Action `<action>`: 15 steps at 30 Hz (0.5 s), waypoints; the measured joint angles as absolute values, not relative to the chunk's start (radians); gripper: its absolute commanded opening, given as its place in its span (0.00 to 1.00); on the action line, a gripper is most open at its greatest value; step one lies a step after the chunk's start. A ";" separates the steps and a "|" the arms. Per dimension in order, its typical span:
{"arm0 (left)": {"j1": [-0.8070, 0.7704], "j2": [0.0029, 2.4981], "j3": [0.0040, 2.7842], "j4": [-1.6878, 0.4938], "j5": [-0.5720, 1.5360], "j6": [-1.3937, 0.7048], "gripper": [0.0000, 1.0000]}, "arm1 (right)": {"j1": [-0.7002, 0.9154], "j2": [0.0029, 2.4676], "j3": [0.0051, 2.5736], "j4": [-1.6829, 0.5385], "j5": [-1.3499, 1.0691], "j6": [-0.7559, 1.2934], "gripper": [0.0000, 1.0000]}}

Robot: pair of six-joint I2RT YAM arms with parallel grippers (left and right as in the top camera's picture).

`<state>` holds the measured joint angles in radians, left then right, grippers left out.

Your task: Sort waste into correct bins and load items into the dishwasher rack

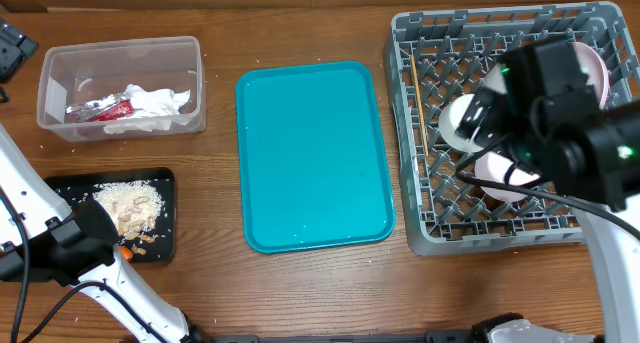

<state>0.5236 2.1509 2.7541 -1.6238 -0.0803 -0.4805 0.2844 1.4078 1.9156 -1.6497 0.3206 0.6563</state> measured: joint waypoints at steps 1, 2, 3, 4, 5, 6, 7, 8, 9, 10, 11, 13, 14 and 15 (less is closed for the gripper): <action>0.524 2.151 2.754 -1.624 -0.080 -0.480 1.00 | 0.268 1.389 1.914 -1.630 0.324 0.650 1.00; 0.524 2.151 2.754 -1.624 -0.080 -0.480 1.00 | 0.252 1.364 1.913 -1.602 0.327 0.633 1.00; 0.524 2.151 2.754 -1.624 -0.080 -0.480 1.00 | 0.213 1.294 1.909 -1.535 0.334 0.571 1.00; 0.524 2.151 2.754 -1.623 -0.080 -0.480 1.00 | 0.179 1.217 1.873 -1.436 0.321 0.484 1.00; 0.524 2.151 2.754 -1.624 -0.080 -0.480 1.00 | 0.165 1.185 1.860 -1.402 0.313 0.443 1.00; 0.524 2.151 2.754 -1.624 -0.080 -0.480 1.00 | 0.120 1.110 1.789 -1.286 0.287 0.368 1.00; 0.524 2.151 2.754 -1.624 -0.080 -0.480 1.00 | 0.092 1.064 1.745 -1.243 0.276 0.331 1.00; 0.524 2.151 2.754 -1.624 -0.080 -0.480 1.00 | 0.052 1.003 1.664 -1.176 0.254 0.292 1.00; 0.524 2.151 2.754 -1.625 -0.080 -0.480 1.00 | 0.023 0.958 1.613 -1.137 0.241 0.272 1.00; 0.524 2.151 2.754 -1.623 -0.080 -0.480 1.00 | -0.004 0.908 1.542 -1.082 0.223 0.253 1.00; 0.524 2.151 2.754 -1.625 -0.080 -0.480 1.00 | -0.036 0.846 1.447 -1.018 0.200 0.233 1.00; 0.524 2.151 2.754 -1.625 -0.080 -0.480 1.00 | -0.083 0.715 1.191 -0.816 0.142 0.197 1.00; 0.524 2.151 2.754 -1.624 -0.081 -0.480 1.00 | -0.091 0.674 1.107 -0.741 0.131 0.191 1.00; 0.524 2.151 2.754 -1.623 -0.082 -0.480 1.00 | -0.097 0.627 1.003 -0.676 0.117 0.183 1.00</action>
